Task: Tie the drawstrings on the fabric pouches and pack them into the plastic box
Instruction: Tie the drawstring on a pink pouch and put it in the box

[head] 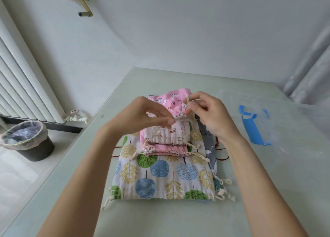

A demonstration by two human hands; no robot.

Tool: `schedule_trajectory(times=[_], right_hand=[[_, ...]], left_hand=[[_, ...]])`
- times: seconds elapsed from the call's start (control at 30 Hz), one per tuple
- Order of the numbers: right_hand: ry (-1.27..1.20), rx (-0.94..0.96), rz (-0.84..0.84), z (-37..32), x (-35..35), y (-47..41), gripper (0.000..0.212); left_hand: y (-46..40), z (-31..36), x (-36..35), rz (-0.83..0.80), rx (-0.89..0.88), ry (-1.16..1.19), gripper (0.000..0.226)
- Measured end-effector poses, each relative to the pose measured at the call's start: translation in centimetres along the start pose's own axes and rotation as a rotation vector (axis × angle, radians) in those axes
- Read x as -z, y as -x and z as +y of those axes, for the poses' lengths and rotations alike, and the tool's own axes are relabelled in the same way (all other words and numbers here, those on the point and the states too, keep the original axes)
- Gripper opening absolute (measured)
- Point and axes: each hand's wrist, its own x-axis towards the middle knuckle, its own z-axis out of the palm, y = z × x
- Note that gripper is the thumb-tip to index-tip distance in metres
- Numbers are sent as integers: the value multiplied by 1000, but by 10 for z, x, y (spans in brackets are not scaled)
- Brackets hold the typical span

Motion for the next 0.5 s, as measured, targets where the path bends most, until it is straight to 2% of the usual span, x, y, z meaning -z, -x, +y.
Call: schedule_trajectory(times=[0.07,0.13,0.23,0.37,0.5], right_hand=[[76,12,-48,4,-3,-1,8],[142,25,-83,9,-6,-1,6],[171,30,-92,14,-5,-2,5],[148,-1,-96,18,-4,-4,3],[124,-25,-63,19,-9,-3,7]], left_hand=[[3,-1,10,3,48,13,19],[6,-3,17,-66,122,-27,25],[11,-8,28,-129,202,0,20],[13,-11,33,-97,152,169,16],[5,-7,15,-156,79,258,16]])
